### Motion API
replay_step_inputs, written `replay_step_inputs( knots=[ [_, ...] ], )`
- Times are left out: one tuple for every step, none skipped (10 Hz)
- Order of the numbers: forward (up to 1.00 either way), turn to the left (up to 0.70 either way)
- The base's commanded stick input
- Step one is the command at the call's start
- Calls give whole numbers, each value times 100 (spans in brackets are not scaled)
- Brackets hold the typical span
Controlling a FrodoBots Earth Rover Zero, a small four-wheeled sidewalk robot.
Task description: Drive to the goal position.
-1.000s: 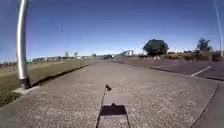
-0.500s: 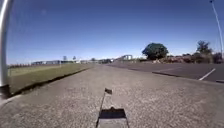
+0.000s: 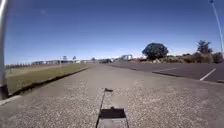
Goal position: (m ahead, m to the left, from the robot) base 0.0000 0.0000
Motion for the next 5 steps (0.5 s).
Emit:
replay_step_inputs(
  knots=[
    [100, 5],
    [100, 6],
    [100, 3],
    [100, 0],
    [100, 10]
  ],
)
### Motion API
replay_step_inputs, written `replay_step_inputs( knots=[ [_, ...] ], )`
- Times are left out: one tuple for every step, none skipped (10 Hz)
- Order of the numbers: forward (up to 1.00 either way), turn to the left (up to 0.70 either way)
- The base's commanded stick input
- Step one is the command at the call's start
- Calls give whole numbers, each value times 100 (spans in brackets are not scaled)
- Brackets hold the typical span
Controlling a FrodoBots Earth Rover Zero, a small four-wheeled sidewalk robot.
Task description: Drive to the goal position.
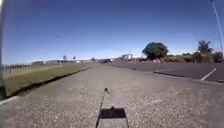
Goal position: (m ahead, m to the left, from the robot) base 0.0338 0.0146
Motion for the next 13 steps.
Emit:
replay_step_inputs(
  knots=[
    [100, 20],
    [100, 29],
    [100, 39],
    [100, 36],
    [100, 32],
    [100, 28],
    [100, 24],
    [100, 19],
    [100, 15],
    [100, 11],
    [100, 7],
    [100, 3],
    [100, 2]
  ],
)
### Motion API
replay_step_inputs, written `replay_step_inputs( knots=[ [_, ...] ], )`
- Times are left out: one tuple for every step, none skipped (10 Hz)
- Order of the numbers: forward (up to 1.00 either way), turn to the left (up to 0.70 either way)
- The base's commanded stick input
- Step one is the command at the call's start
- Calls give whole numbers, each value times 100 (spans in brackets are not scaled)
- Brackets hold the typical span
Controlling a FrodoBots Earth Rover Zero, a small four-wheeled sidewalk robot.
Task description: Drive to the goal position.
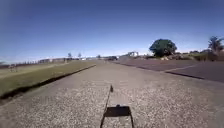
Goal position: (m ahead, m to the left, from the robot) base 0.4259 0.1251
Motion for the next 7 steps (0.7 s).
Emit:
replay_step_inputs(
  knots=[
    [100, 8],
    [100, 13],
    [100, 19],
    [100, 24],
    [100, 30],
    [100, 36],
    [100, 40]
  ],
)
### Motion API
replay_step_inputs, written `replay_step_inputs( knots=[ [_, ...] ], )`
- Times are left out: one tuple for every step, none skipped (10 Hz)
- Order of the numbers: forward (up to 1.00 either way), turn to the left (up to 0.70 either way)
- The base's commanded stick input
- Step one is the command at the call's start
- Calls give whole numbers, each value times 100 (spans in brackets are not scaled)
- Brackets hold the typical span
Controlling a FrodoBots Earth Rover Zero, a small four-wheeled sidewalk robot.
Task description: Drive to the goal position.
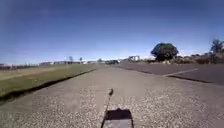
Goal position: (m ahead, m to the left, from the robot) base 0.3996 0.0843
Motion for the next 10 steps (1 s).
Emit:
replay_step_inputs(
  knots=[
    [100, 40],
    [100, 40],
    [100, 40],
    [100, 40],
    [100, 23],
    [100, 4],
    [100, 0],
    [100, 0],
    [100, 0],
    [100, 0]
  ],
)
